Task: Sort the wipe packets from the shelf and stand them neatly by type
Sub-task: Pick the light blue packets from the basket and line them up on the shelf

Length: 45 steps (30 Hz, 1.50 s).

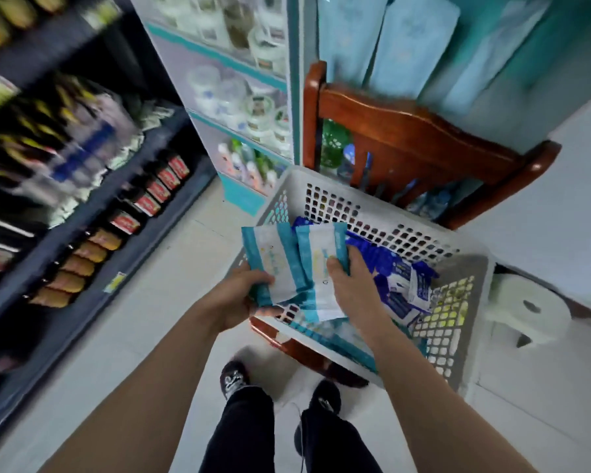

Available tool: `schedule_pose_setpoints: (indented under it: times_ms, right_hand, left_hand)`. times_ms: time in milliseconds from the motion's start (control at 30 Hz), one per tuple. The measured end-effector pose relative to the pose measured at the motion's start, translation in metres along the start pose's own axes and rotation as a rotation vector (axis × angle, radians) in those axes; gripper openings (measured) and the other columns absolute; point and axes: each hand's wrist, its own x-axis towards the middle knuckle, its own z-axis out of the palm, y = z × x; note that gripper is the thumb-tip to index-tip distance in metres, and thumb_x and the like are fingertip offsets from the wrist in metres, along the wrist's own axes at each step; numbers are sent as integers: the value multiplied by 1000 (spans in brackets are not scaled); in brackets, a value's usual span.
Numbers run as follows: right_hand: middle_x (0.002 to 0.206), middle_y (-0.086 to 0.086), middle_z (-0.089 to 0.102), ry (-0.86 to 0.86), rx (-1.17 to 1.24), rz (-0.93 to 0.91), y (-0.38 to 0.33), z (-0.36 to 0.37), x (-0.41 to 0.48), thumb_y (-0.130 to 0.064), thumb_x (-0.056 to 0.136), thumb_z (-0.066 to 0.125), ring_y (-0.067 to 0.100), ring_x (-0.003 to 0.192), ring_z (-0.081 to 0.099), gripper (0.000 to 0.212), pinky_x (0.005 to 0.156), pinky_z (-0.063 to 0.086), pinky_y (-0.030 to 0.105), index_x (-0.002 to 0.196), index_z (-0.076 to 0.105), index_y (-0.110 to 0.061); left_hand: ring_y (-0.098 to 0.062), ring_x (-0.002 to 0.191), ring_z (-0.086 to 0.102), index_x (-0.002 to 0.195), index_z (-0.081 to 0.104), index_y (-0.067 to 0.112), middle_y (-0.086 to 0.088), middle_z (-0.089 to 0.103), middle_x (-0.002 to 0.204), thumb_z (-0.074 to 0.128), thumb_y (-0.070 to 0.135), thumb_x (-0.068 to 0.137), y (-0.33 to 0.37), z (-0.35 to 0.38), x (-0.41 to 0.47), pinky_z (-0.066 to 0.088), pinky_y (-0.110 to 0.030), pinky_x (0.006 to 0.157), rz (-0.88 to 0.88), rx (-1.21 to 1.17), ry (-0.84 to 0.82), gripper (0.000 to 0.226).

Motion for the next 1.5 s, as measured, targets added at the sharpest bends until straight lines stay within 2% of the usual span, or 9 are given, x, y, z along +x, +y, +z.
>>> schedule_pose_setpoints:
  times_ms: [300, 433, 567, 700, 833, 967, 1100, 1267, 1500]
  right_hand:
    - [112, -6, 59, -153, 60, -280, -135, 135, -17, -5, 88, 58, 1, 93, 58, 46, 67, 44, 11, 129, 47, -23]
    - [103, -7, 63, -173, 118, -399, -189, 209, -21, -4, 85, 64, -5, 84, 58, 37, 64, 43, 3, 117, 55, -22]
    - [104, -7, 64, -202, 162, -475, -235, 273, -22, -4, 85, 65, 1, 91, 61, 38, 66, 45, 6, 117, 56, -23]
    - [107, -5, 63, -237, 157, -552, -275, 323, -19, -6, 87, 64, 3, 92, 61, 36, 63, 45, 4, 115, 56, -26]
    - [116, -3, 62, -263, 123, -593, -314, 363, -3, -10, 87, 64, 11, 101, 61, 41, 62, 45, 4, 125, 56, -23]
    - [111, -3, 63, -281, 159, -664, -359, 388, 23, -6, 87, 64, 7, 96, 61, 35, 61, 44, 3, 119, 57, -20]
    - [102, -8, 65, -326, 185, -748, -409, 408, 60, -5, 85, 65, 5, 90, 63, 30, 62, 46, 8, 108, 59, -24]
    - [100, -7, 68, -431, 171, -840, -475, 423, 103, -5, 85, 67, 0, 84, 64, 30, 62, 48, 13, 106, 62, -25]
    - [100, -9, 70, -525, 93, -866, -541, 450, 155, -3, 83, 69, 6, 88, 66, 32, 69, 53, 20, 104, 65, -27]
  left_hand:
    - [-20, 83, 67, 122, 51, 23, -2, 66, 108, 57, 6, 93, 77, -148, -93, 57, -31, 58, 416, 114, 297, 34]
    - [-30, 89, 69, 124, 54, 25, -9, 67, 114, 71, 14, 80, 111, -226, -132, 58, -49, 71, 575, 136, 383, 49]
    - [-22, 98, 68, 137, 47, 23, -4, 65, 119, 66, 0, 85, 141, -290, -161, 58, -42, 80, 693, 127, 483, 59]
    - [-13, 94, 64, 125, 44, 14, -2, 59, 117, 72, 14, 85, 168, -339, -181, 59, -27, 69, 690, 183, 717, 49]
    - [-19, 90, 66, 105, 51, 16, -1, 63, 106, 71, 18, 86, 198, -378, -188, 59, -42, 76, 772, 173, 807, 28]
    - [-2, 70, 65, 110, 57, 19, 0, 66, 103, 71, 15, 86, 243, -407, -187, 56, -24, 57, 903, 137, 879, 28]
    - [-8, 83, 66, 110, 59, 24, 4, 68, 104, 72, 17, 85, 296, -436, -180, 57, -28, 69, 957, 98, 909, 29]
    - [-10, 73, 64, 107, 57, 20, 5, 66, 96, 73, 25, 84, 365, -466, -174, 56, -32, 58, 945, 172, 1090, 28]
    - [-17, 76, 61, 99, 58, 16, 6, 64, 83, 72, 27, 85, 443, -513, -159, 56, -41, 70, 875, 230, 1146, 23]
